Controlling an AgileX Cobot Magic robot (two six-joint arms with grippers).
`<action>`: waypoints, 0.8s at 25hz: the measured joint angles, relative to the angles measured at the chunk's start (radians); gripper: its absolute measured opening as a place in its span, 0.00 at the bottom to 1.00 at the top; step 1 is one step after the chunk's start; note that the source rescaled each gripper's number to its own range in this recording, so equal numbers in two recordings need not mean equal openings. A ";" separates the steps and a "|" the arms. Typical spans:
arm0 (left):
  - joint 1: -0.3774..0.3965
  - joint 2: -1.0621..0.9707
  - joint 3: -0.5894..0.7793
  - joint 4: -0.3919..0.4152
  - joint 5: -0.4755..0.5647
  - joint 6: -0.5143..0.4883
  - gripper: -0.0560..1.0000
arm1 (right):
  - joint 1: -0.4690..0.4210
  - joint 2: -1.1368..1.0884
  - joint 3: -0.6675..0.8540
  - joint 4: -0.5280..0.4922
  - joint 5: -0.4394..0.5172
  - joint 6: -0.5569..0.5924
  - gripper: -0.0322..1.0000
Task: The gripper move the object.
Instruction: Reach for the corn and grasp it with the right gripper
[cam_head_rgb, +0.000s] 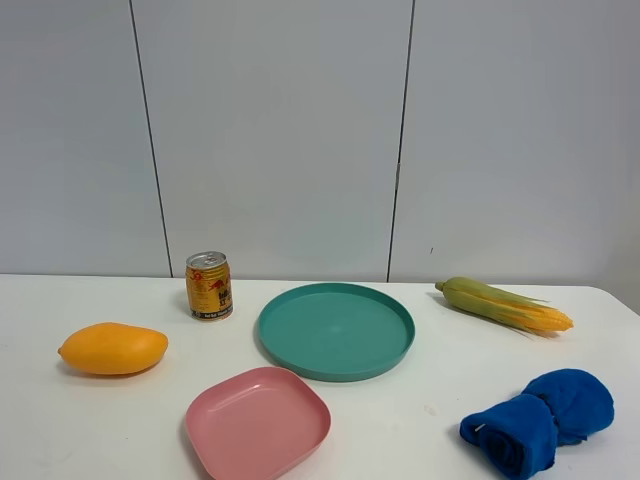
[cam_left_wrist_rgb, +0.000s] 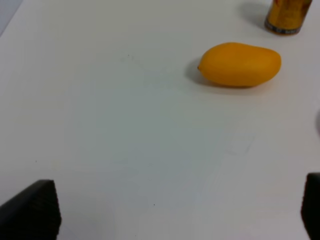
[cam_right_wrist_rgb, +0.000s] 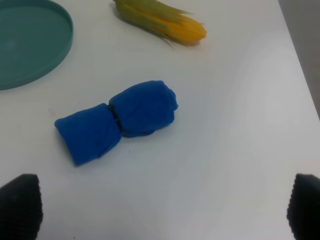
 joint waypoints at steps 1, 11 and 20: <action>0.000 0.000 0.000 0.000 0.000 0.000 1.00 | 0.000 0.000 0.000 0.000 0.000 0.000 1.00; 0.000 0.000 0.000 0.000 0.000 0.000 1.00 | 0.000 0.000 0.000 0.000 0.000 0.000 1.00; 0.000 0.000 0.000 0.000 0.000 0.000 1.00 | 0.000 0.000 0.000 0.000 0.000 -0.001 1.00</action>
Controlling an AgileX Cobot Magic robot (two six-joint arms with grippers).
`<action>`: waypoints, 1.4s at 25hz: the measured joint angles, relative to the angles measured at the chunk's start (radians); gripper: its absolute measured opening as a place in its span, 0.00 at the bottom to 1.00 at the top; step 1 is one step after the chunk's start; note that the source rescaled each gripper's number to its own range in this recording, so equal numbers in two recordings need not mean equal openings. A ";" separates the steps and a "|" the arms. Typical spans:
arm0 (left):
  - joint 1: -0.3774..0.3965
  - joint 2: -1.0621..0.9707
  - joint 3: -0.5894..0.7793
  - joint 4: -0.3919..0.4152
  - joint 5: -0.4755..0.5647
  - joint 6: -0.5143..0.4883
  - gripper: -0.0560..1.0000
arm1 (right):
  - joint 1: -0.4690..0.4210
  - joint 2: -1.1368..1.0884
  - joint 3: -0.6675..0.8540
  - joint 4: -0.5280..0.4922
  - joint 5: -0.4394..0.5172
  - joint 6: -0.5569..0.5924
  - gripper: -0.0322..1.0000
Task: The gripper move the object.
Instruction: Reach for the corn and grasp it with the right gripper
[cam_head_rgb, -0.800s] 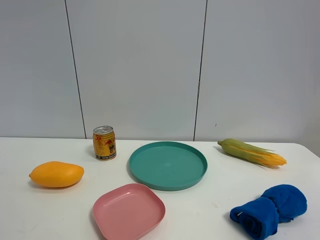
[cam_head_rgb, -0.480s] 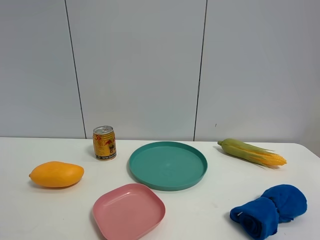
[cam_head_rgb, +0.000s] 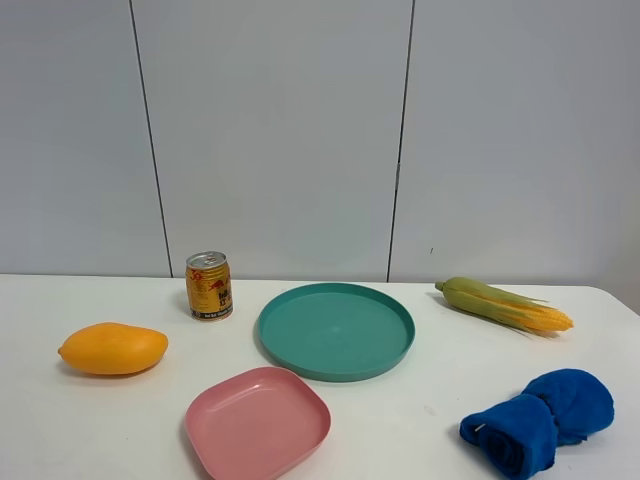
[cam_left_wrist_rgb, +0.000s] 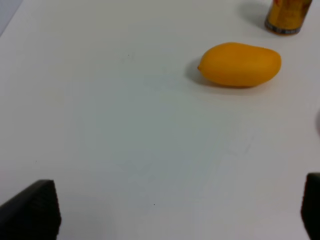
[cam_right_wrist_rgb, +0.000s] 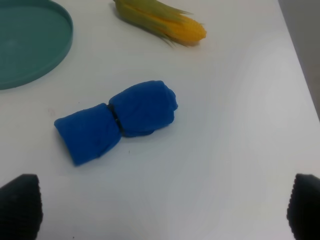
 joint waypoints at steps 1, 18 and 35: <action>0.000 0.000 0.000 0.000 0.000 0.000 1.00 | 0.000 0.000 0.000 0.000 0.000 -0.003 1.00; 0.000 0.000 0.000 0.000 0.000 0.000 1.00 | 0.000 0.284 -0.295 -0.071 0.115 -0.154 1.00; 0.000 0.000 0.000 0.000 0.000 0.000 1.00 | 0.017 1.036 -0.459 -0.141 -0.120 -0.239 1.00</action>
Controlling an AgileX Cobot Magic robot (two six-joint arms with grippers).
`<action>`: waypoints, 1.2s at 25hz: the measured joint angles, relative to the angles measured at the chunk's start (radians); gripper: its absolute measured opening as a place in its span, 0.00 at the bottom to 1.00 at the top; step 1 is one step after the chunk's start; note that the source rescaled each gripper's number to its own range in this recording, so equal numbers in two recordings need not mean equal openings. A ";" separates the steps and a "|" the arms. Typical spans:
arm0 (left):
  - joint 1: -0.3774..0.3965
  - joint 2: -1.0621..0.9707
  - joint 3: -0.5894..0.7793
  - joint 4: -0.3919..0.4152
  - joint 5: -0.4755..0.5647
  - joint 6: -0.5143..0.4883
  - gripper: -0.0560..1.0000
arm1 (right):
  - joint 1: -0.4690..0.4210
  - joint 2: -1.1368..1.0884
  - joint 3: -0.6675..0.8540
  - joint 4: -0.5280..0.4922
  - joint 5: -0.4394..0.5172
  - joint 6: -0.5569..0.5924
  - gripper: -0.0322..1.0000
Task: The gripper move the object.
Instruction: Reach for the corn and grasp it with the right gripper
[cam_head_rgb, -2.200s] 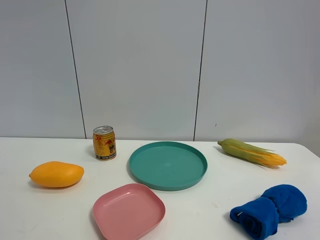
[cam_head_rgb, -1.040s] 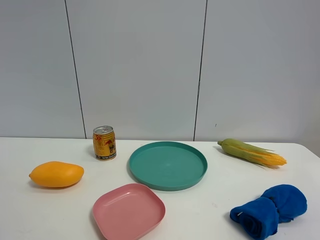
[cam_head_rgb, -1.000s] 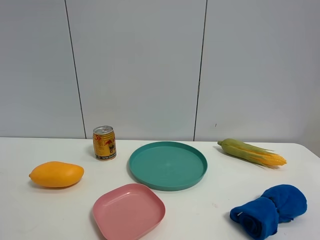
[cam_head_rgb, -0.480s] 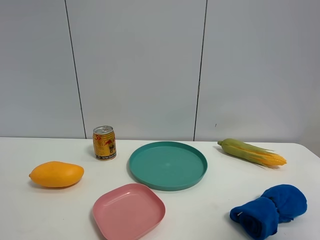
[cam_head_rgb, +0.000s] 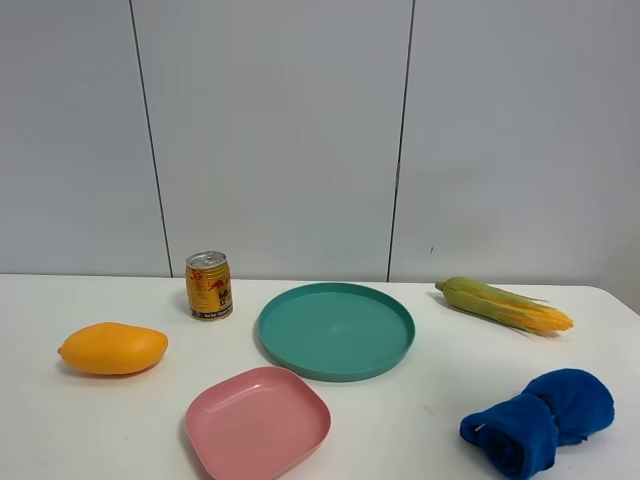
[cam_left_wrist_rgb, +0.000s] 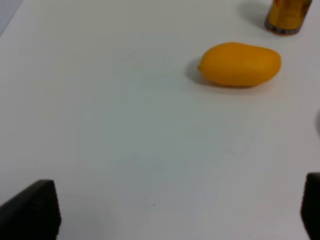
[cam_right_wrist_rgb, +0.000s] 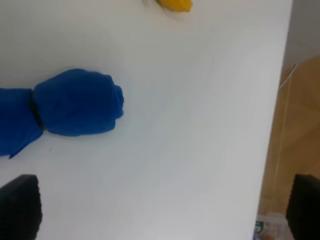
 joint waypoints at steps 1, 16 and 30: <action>0.000 0.000 0.000 0.000 0.000 0.000 1.00 | 0.004 0.037 0.000 0.001 -0.024 0.000 1.00; 0.000 0.000 0.000 0.000 0.000 0.000 1.00 | 0.042 0.500 -0.207 0.018 -0.273 -0.107 1.00; 0.000 0.000 0.000 0.000 0.000 0.000 1.00 | 0.070 0.914 -0.641 0.020 -0.194 -0.182 1.00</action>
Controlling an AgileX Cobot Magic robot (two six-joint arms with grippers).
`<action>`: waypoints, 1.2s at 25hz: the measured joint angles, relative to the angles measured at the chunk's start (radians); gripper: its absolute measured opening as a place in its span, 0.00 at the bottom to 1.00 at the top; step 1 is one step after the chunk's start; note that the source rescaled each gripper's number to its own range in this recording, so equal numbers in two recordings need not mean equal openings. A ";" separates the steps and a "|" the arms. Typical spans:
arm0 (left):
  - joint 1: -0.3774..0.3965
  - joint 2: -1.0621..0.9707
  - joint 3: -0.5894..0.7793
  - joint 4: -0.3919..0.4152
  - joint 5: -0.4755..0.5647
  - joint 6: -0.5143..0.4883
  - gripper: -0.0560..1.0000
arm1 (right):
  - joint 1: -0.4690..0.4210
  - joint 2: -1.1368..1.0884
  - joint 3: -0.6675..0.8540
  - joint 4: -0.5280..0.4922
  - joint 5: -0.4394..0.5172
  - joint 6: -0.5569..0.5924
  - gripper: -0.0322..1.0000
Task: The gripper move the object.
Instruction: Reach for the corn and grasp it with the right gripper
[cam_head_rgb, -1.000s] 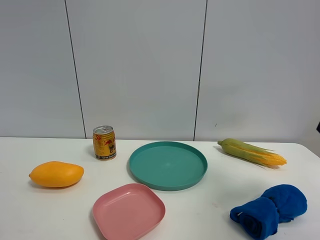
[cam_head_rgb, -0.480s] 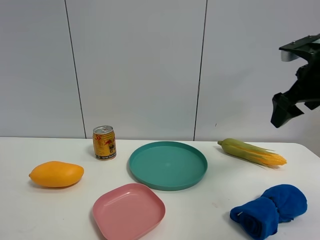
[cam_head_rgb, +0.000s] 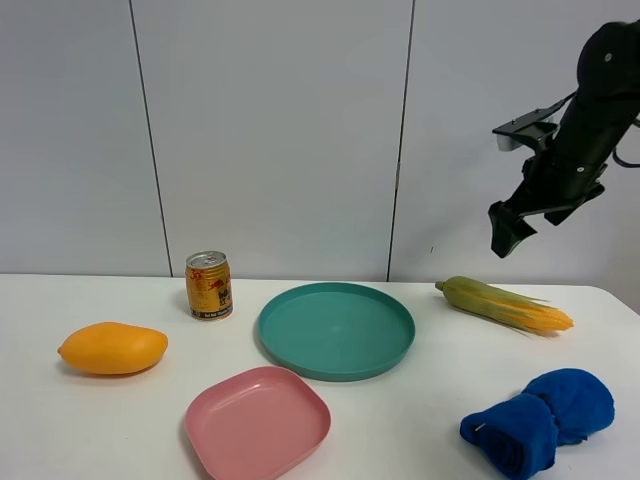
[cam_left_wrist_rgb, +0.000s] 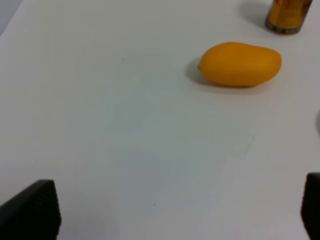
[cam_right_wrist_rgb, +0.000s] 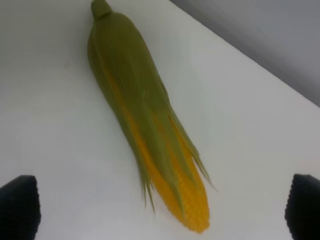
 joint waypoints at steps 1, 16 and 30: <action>0.000 0.000 0.000 0.000 0.000 0.000 1.00 | 0.000 0.021 -0.018 0.008 -0.003 -0.013 1.00; 0.000 0.000 0.000 0.000 0.000 0.000 1.00 | -0.019 0.210 -0.065 0.205 -0.128 -0.171 1.00; 0.000 0.000 0.000 0.000 0.000 0.000 1.00 | -0.084 0.291 -0.067 0.324 -0.224 -0.211 1.00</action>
